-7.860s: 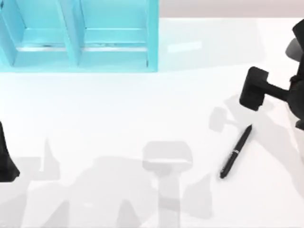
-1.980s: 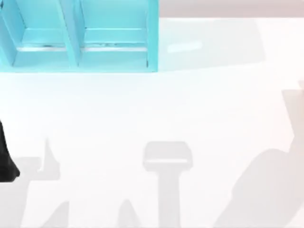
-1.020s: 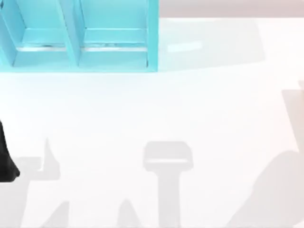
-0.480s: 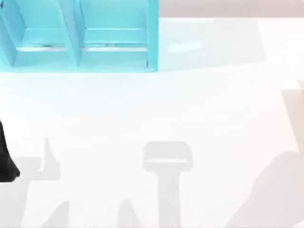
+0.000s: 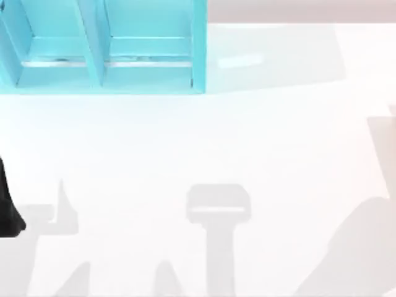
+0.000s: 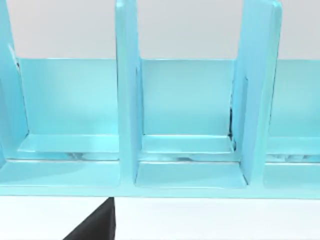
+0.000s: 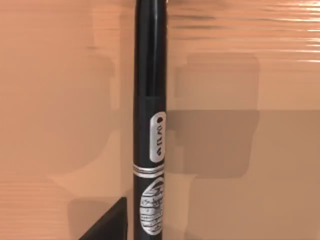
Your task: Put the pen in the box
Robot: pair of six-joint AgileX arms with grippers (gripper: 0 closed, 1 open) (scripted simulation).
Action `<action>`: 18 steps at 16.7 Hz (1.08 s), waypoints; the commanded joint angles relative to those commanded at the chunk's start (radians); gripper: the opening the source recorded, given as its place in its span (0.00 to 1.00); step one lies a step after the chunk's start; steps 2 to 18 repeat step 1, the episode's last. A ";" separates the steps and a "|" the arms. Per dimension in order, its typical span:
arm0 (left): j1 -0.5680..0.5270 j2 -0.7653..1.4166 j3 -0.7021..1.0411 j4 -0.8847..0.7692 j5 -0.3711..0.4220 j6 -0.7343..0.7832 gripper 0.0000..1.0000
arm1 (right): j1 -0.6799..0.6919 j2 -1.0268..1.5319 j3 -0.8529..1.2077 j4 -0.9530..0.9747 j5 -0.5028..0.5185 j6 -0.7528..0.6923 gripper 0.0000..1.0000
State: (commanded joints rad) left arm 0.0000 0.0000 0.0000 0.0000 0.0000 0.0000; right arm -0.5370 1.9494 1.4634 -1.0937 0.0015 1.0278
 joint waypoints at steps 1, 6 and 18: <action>0.000 0.000 0.000 0.000 0.000 0.000 1.00 | 0.000 0.000 0.000 0.000 0.000 0.000 1.00; 0.000 0.000 0.000 0.000 0.000 0.000 1.00 | 0.000 0.000 0.000 0.000 0.000 0.000 1.00; 0.000 0.000 0.000 0.000 0.000 0.000 1.00 | 0.000 0.000 0.000 0.000 0.000 0.000 1.00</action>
